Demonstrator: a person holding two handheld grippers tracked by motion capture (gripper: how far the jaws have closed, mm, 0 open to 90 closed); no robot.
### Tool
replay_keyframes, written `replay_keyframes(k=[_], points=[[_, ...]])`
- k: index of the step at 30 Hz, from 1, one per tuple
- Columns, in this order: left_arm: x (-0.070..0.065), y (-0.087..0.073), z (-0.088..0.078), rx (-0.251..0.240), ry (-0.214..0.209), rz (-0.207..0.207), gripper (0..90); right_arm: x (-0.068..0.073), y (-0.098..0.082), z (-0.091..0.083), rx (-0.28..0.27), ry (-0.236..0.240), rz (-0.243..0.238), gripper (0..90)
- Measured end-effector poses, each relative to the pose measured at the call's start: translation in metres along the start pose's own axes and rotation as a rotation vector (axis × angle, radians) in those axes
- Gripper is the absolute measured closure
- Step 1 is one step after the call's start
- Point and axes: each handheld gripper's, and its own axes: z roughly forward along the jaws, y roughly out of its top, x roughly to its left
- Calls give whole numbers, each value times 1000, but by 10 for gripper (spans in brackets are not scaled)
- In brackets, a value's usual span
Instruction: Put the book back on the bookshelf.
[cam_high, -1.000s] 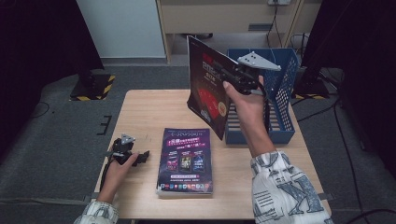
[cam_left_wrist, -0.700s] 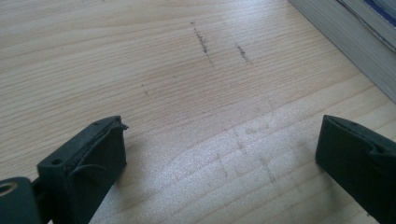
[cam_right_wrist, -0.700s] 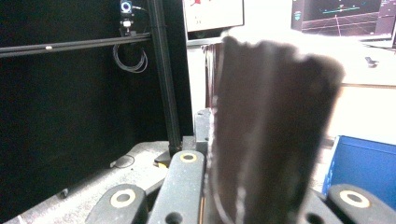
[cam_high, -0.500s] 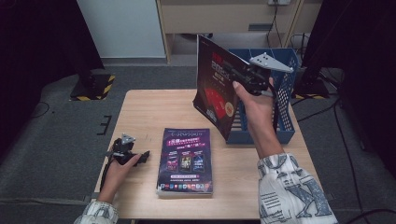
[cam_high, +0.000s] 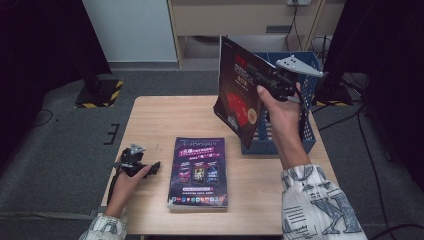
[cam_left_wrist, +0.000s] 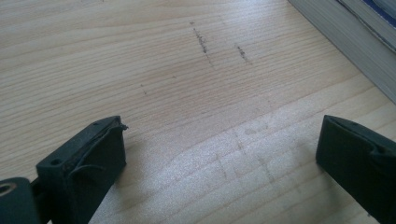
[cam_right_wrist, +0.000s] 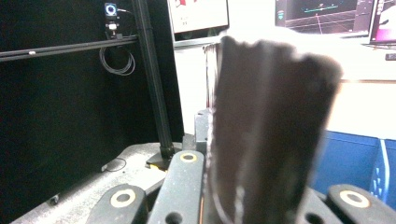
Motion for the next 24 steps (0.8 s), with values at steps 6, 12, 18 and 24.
replay_keyframes(k=[6, 12, 18, 24], points=[[0, 0, 0, 2, 0, 0, 5, -5, 5, -6, -1, -14, -4, 871], [0, 0, 0, 2, 0, 0, 5, -11, 8, -12, 6, -33, -11, 871], [0, 0, 0, 0, 1, 0, 6, -18, 9, -16, 14, -54, -19, 871], [0, 0, 0, 1, 1, 0, 5, -24, 9, -25, 16, -69, -28, 870]])
